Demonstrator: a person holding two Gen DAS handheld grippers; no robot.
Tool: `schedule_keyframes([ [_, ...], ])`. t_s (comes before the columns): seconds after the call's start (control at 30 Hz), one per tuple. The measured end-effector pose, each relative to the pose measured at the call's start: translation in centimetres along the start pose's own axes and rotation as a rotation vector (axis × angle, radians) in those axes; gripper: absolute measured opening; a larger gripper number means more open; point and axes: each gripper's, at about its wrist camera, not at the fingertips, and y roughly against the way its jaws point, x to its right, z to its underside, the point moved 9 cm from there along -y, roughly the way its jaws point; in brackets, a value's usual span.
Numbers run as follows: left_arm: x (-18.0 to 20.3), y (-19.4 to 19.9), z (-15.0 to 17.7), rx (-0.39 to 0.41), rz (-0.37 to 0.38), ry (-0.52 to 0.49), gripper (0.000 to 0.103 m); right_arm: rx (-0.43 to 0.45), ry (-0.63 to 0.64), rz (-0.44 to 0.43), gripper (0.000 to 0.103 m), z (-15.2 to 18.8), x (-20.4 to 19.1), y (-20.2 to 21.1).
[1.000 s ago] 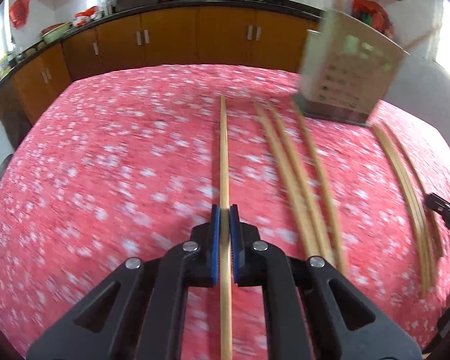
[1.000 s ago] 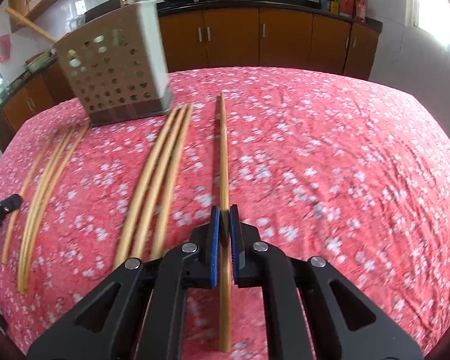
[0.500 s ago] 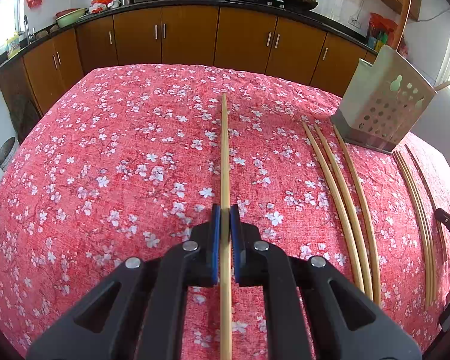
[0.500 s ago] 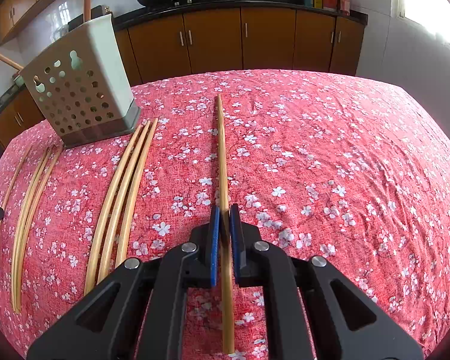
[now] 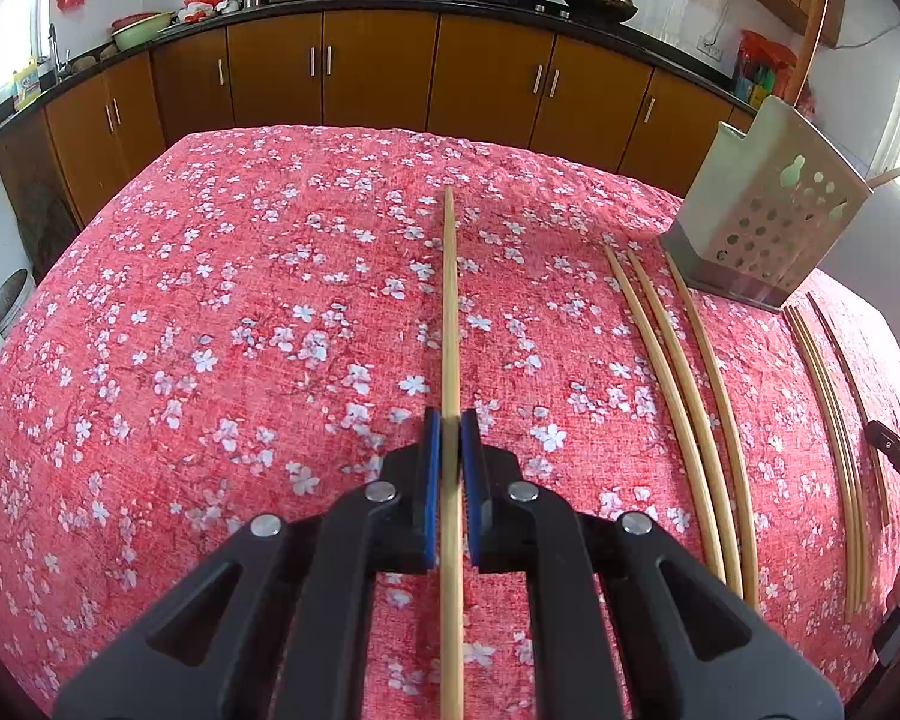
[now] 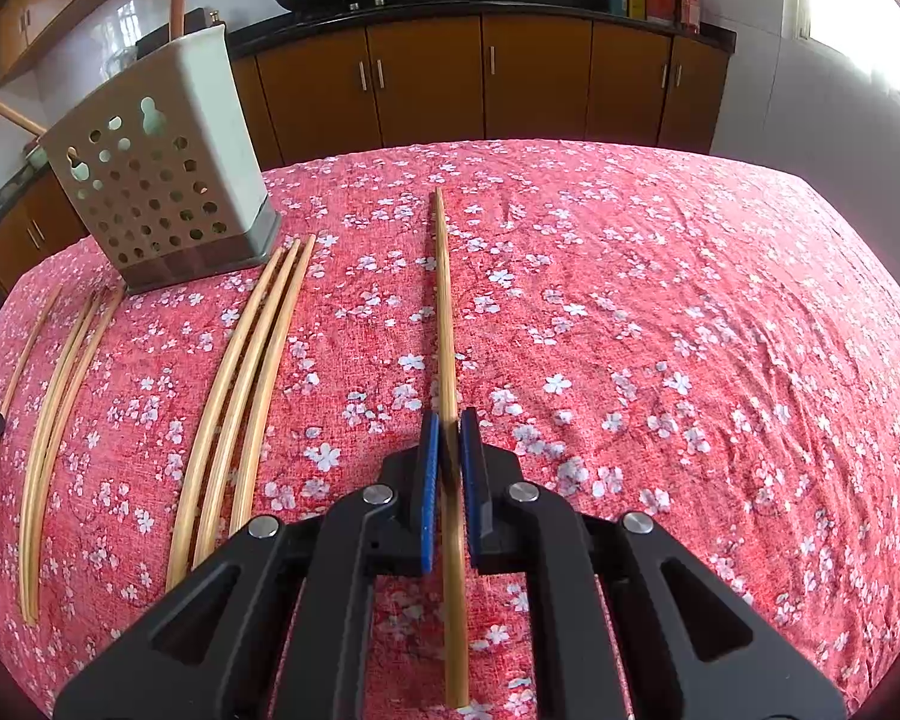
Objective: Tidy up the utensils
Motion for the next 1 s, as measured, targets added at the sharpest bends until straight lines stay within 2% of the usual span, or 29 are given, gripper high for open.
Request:
schedule_keyframes([
  [1.0, -0.11, 0.38, 0.15, 0.001, 0.009, 0.012, 0.010, 0.002, -0.005, -0.007, 0.009, 0.01, 0.03, 0.06],
])
